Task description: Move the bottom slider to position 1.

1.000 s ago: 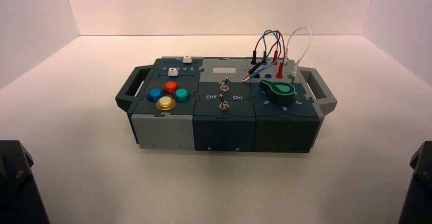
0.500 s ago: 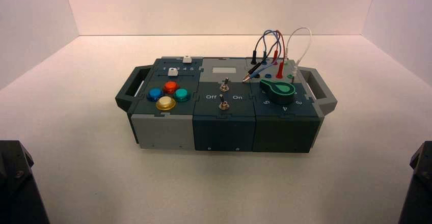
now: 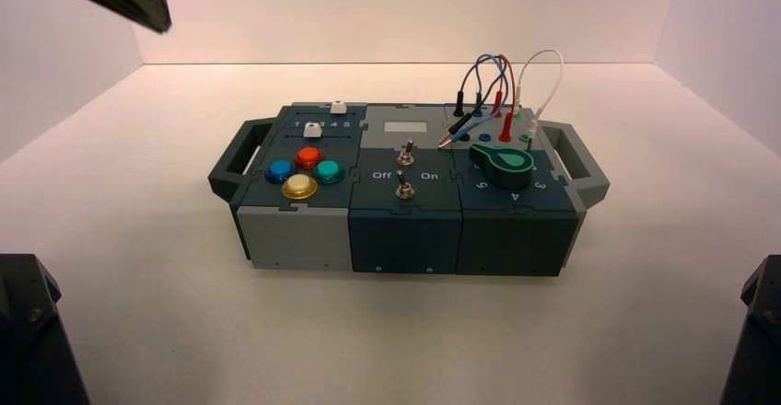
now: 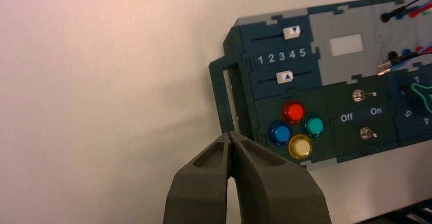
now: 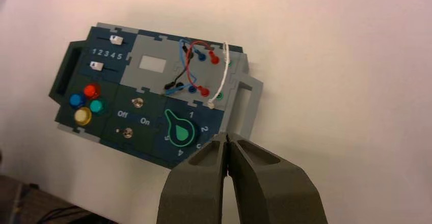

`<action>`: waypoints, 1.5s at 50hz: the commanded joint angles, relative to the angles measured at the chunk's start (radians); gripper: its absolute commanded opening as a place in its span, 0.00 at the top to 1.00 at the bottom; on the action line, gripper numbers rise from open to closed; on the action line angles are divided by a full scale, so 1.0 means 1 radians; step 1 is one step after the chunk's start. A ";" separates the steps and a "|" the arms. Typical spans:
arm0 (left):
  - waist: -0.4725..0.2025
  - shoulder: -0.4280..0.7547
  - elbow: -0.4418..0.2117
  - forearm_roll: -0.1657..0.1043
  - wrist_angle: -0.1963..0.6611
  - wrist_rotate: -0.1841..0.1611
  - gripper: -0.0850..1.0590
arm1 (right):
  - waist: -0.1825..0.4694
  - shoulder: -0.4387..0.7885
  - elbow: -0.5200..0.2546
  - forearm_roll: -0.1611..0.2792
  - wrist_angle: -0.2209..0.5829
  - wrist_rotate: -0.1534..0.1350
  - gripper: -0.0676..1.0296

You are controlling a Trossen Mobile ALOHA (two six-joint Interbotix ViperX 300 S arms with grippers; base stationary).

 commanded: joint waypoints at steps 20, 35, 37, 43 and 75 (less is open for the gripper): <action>-0.002 0.152 -0.018 -0.018 -0.066 -0.011 0.95 | 0.138 0.141 -0.071 0.048 -0.026 -0.002 0.96; -0.002 0.201 -0.057 -0.018 -0.091 -0.011 0.95 | 0.275 0.339 -0.144 0.101 -0.107 0.000 0.96; -0.002 0.210 -0.060 -0.018 -0.095 -0.011 0.95 | 0.288 0.365 -0.153 0.110 -0.121 -0.002 0.96; -0.002 0.230 -0.071 -0.018 -0.112 -0.014 0.95 | 0.337 0.448 -0.184 0.147 -0.161 -0.002 0.96; -0.002 0.268 -0.048 -0.017 -0.210 -0.048 0.95 | 0.456 0.934 -0.419 0.273 -0.291 0.000 0.96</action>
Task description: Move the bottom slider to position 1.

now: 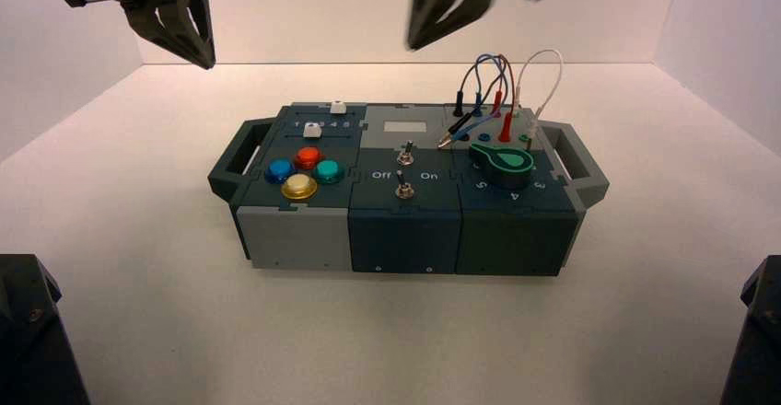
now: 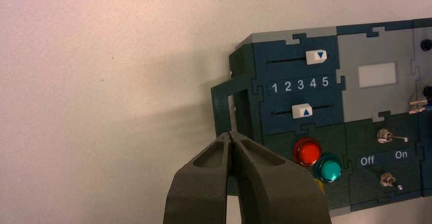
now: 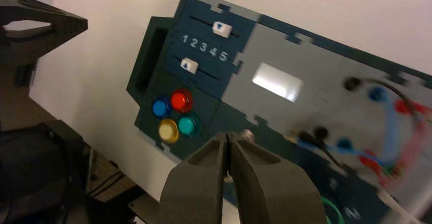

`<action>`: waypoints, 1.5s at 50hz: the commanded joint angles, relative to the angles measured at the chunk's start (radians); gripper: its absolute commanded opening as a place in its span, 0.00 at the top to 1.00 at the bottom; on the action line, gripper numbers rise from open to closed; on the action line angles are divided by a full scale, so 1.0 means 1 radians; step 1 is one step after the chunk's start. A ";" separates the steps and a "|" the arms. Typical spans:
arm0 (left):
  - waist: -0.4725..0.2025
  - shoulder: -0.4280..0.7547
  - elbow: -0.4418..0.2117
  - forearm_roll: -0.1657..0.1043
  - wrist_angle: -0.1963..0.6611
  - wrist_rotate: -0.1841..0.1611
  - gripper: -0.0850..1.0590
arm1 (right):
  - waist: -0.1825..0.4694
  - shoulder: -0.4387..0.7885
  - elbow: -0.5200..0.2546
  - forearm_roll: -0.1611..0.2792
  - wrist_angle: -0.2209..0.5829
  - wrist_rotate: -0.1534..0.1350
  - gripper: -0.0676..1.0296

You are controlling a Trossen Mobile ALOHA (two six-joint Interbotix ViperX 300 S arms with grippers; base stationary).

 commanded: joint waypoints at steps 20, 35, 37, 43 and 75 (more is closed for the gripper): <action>-0.002 0.003 0.021 -0.002 -0.049 -0.008 0.95 | 0.023 0.287 -0.196 0.020 -0.018 0.014 0.96; -0.002 0.011 0.023 -0.002 -0.061 -0.008 0.95 | 0.025 0.334 -0.219 0.067 -0.026 0.018 0.96; -0.002 0.011 0.023 -0.002 -0.061 -0.008 0.95 | 0.025 0.337 -0.219 0.074 -0.028 0.017 0.96; -0.002 0.011 0.025 -0.002 -0.064 -0.008 0.95 | 0.025 0.347 -0.222 0.086 -0.041 0.017 0.96; -0.002 0.012 0.035 0.003 -0.078 -0.005 0.95 | 0.103 0.402 -0.272 0.144 -0.041 0.017 0.96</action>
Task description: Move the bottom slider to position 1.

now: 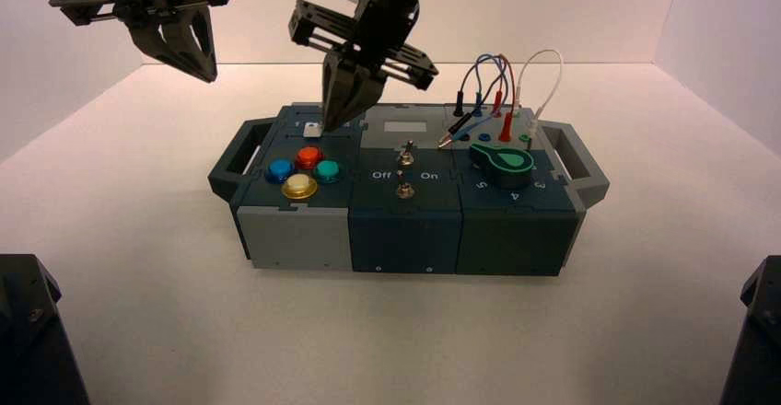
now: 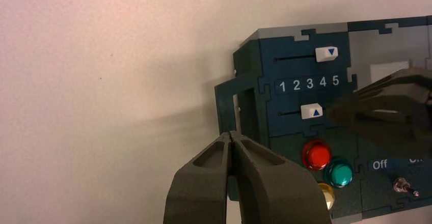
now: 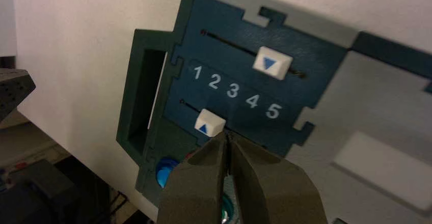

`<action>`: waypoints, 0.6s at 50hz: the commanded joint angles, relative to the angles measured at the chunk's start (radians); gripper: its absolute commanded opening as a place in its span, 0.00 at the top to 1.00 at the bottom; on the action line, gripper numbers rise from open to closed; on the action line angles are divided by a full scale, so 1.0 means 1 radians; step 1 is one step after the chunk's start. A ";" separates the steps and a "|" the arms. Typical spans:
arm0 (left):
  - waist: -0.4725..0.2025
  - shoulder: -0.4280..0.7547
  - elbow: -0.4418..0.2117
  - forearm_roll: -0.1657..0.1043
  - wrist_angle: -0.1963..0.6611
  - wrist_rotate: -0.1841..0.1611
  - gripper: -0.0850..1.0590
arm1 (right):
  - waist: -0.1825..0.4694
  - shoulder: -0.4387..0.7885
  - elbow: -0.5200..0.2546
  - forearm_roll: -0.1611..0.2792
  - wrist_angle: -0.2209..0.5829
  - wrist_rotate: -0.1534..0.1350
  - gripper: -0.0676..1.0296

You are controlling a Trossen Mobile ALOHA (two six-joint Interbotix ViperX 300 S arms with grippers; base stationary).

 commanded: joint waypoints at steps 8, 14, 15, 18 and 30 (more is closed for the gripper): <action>-0.002 -0.006 -0.008 0.003 -0.006 -0.003 0.95 | 0.009 -0.014 -0.026 0.015 -0.005 0.002 0.96; -0.002 -0.006 -0.008 0.003 -0.008 -0.003 0.95 | 0.012 -0.011 -0.029 0.025 -0.006 0.000 0.96; -0.002 -0.006 -0.009 0.003 -0.008 -0.003 0.95 | 0.012 -0.011 -0.032 0.025 -0.006 0.000 0.96; -0.002 -0.006 -0.008 0.005 -0.009 -0.003 0.95 | 0.015 -0.009 -0.037 0.026 -0.006 0.000 0.96; -0.002 -0.003 -0.008 0.003 -0.011 -0.003 0.95 | 0.034 0.003 -0.048 0.037 -0.006 0.000 0.96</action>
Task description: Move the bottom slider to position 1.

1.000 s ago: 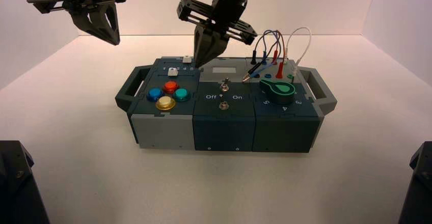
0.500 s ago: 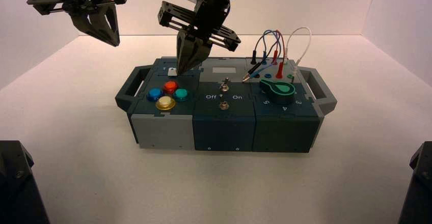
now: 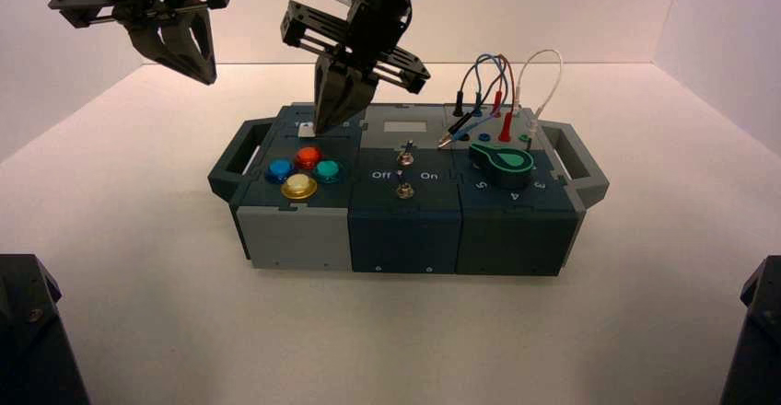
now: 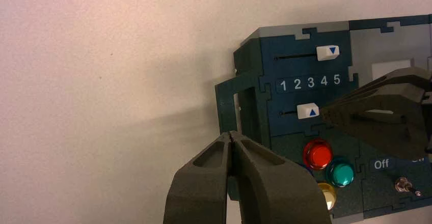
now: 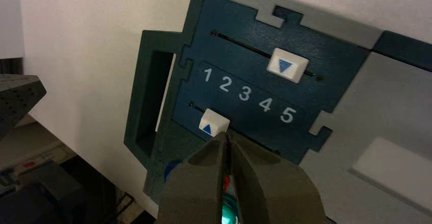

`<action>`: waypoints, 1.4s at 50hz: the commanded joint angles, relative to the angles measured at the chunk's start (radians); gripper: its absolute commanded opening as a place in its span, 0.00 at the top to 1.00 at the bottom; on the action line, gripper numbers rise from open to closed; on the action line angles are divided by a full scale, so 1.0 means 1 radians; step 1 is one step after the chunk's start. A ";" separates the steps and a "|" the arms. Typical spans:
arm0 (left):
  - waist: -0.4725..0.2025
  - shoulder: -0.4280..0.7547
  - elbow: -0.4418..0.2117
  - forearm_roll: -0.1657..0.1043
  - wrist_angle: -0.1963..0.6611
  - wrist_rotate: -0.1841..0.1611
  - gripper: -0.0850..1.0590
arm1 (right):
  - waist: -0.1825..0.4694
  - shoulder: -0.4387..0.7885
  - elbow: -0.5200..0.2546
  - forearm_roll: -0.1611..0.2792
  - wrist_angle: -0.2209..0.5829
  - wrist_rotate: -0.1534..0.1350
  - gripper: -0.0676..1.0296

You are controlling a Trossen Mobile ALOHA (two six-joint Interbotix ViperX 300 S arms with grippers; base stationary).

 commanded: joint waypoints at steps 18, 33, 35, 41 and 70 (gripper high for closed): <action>-0.002 0.002 -0.008 0.003 -0.012 -0.003 0.95 | 0.043 0.020 -0.080 0.015 0.002 -0.002 0.96; -0.002 0.002 -0.005 0.003 -0.014 -0.002 0.95 | 0.043 0.015 -0.069 0.014 0.008 -0.005 0.96; -0.002 0.002 -0.003 0.003 -0.014 -0.002 0.95 | 0.043 0.020 -0.072 0.012 0.008 -0.005 0.96; -0.002 0.002 -0.005 0.005 -0.015 0.000 0.95 | 0.041 0.032 -0.087 0.011 0.009 -0.008 0.96; -0.002 0.002 -0.003 0.005 -0.018 0.000 0.95 | 0.041 -0.054 -0.035 -0.029 0.049 -0.015 0.96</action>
